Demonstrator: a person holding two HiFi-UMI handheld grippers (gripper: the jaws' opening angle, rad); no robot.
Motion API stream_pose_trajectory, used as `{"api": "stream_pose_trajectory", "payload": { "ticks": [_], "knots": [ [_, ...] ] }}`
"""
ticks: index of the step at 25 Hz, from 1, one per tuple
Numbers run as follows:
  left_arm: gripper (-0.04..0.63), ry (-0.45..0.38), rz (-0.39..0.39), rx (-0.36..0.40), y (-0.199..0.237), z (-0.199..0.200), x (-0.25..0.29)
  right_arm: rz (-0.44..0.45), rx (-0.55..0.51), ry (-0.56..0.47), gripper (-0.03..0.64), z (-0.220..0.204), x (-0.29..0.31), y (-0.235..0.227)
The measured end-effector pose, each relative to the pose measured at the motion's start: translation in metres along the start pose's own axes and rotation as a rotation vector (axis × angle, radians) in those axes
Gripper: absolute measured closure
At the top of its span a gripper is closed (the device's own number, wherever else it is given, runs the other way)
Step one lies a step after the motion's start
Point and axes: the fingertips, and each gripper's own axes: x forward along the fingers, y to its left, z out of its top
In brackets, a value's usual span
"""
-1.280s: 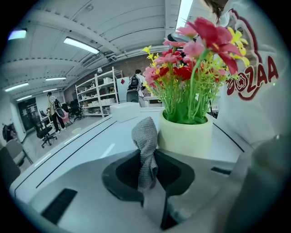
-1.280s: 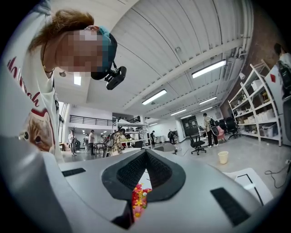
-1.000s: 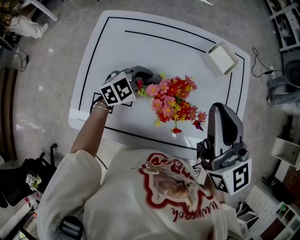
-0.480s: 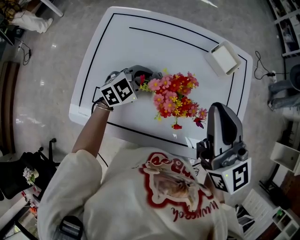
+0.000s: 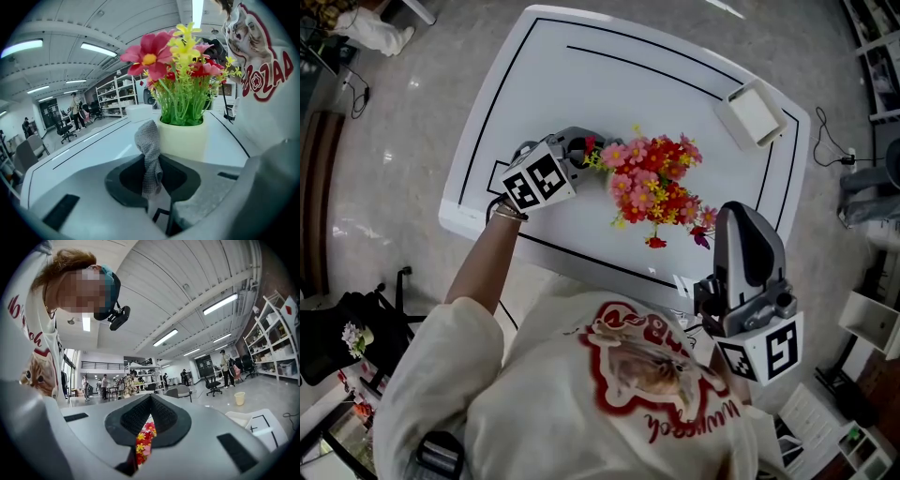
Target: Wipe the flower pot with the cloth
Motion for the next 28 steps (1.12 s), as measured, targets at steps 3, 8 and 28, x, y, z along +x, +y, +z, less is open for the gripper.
{"api": "stream_pose_trajectory", "payload": {
  "ticks": [3,8,28],
  "knots": [
    [0.541,0.003,0.016,-0.016,-0.003,-0.002,-0.003,0.013,0.000,0.000,0.618,-0.001,-0.004,0.003],
    [0.541,-0.001,0.049,-0.028,-0.006,-0.001,-0.005,0.023,-0.001,0.008,0.618,-0.004,-0.012,0.003],
    [0.541,0.035,0.179,-0.075,-0.019,-0.003,-0.016,0.077,0.016,0.012,0.618,-0.012,-0.034,0.011]
  ]
}}
